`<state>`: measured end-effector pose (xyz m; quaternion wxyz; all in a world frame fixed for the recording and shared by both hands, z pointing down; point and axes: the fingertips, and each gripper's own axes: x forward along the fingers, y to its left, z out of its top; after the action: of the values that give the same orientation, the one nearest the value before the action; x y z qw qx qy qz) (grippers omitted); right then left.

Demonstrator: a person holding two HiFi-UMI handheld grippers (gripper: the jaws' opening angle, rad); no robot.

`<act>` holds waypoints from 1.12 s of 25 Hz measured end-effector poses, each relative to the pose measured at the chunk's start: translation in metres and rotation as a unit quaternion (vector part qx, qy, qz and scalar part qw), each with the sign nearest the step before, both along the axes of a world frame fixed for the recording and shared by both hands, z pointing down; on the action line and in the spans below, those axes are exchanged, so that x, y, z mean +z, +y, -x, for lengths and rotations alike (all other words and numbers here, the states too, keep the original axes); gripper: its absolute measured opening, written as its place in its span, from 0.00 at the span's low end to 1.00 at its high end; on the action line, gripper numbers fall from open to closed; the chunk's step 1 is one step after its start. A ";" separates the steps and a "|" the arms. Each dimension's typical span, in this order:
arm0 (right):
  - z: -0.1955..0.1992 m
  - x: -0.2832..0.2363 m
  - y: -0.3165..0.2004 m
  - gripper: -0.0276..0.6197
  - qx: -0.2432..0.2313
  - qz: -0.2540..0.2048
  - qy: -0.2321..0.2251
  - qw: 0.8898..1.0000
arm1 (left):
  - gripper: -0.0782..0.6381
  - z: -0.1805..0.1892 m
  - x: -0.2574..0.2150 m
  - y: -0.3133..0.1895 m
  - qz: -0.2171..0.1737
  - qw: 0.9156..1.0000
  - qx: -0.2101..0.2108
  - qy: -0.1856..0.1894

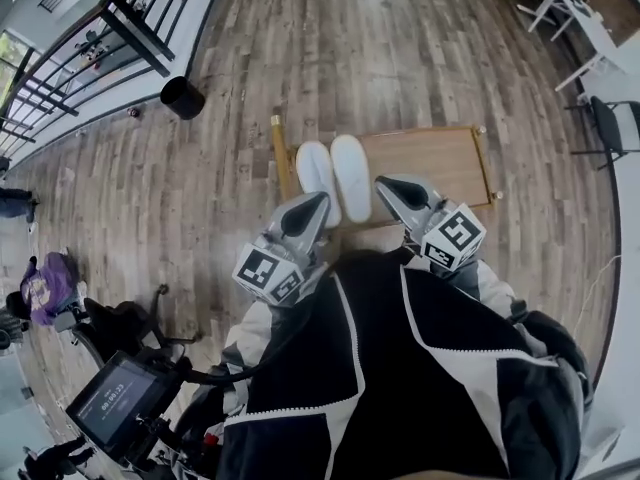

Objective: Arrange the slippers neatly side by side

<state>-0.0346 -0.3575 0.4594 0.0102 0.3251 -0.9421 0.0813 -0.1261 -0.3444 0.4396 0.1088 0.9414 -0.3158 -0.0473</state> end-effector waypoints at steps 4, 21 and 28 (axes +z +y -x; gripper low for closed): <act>-0.004 -0.004 0.012 0.05 0.015 0.007 0.002 1.000 | 0.14 -0.003 -0.004 0.003 -0.005 1.000 0.011 0.000; 0.010 0.010 0.005 0.04 -0.002 0.014 0.017 1.000 | 0.14 0.005 0.005 0.000 0.013 1.000 0.002 0.007; 0.028 0.020 -0.006 0.04 -0.030 0.020 0.024 0.999 | 0.14 0.015 0.021 0.001 0.020 1.000 -0.013 0.007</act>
<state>-0.0630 -0.3636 0.4798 0.0417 0.2982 -0.9491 0.0925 -0.1413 -0.3430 0.4603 0.1296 0.9346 -0.3277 -0.0489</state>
